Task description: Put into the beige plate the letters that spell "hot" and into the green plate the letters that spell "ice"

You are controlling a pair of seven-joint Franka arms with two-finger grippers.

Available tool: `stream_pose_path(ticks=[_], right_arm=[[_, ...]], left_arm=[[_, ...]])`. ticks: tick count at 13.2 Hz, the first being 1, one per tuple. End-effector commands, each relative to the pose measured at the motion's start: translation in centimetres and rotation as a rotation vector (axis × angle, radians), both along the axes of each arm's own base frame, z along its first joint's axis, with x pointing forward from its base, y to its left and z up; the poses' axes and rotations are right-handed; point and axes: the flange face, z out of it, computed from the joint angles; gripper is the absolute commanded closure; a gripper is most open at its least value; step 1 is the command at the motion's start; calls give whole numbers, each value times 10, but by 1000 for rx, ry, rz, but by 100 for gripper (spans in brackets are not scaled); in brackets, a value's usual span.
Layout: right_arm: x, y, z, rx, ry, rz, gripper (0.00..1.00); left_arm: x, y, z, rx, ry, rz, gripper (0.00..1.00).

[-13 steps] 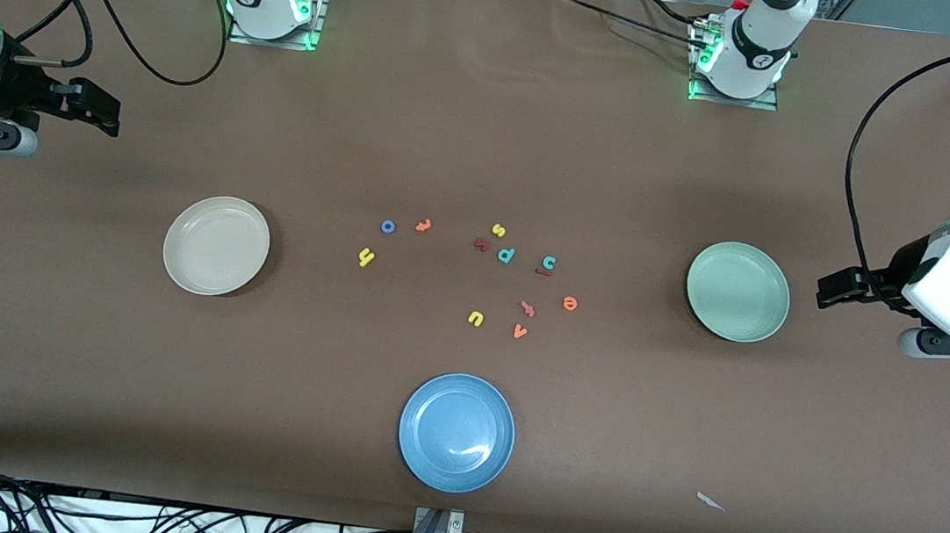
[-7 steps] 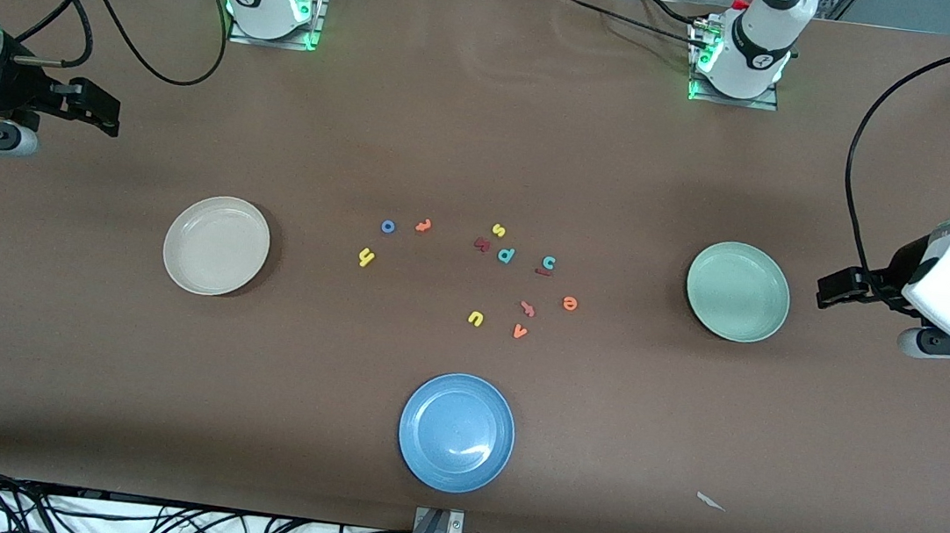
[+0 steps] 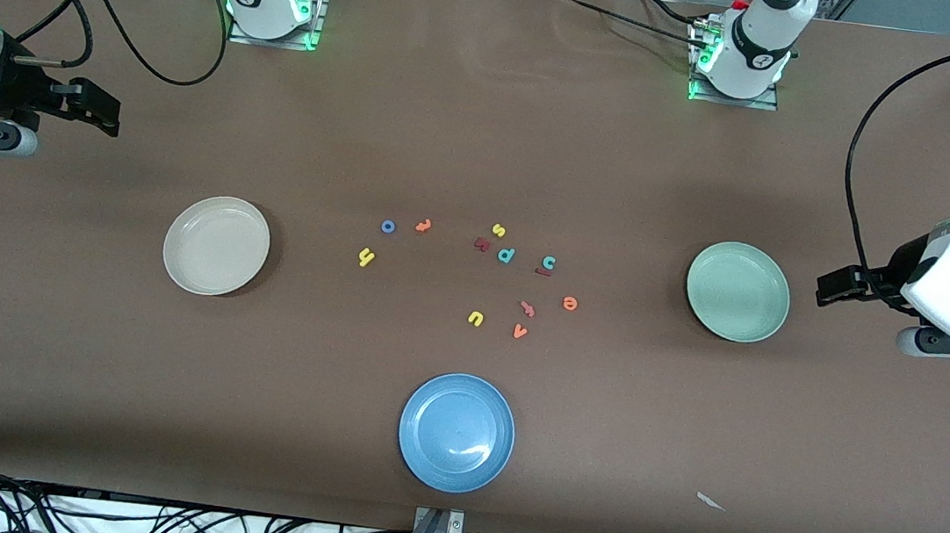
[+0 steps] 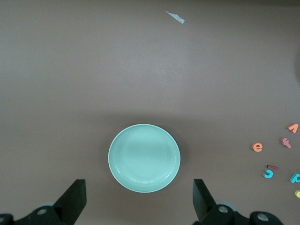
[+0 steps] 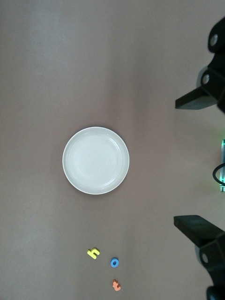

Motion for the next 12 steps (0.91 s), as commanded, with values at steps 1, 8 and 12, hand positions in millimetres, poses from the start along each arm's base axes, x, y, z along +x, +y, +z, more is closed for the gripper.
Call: stream_pose_path(ticks=[1,8,12], right_arm=[[1,-1,4,18,8,-10,0],[1,1,5,34,4,-19,0],[2,-2,6,35,-7,-25,0]], left_arm=[[-7,-1,1,-16,6,-12,0],[-7,-1,1,-14,6,-12,0],[-7,-1,0,-14,9,-12,0]])
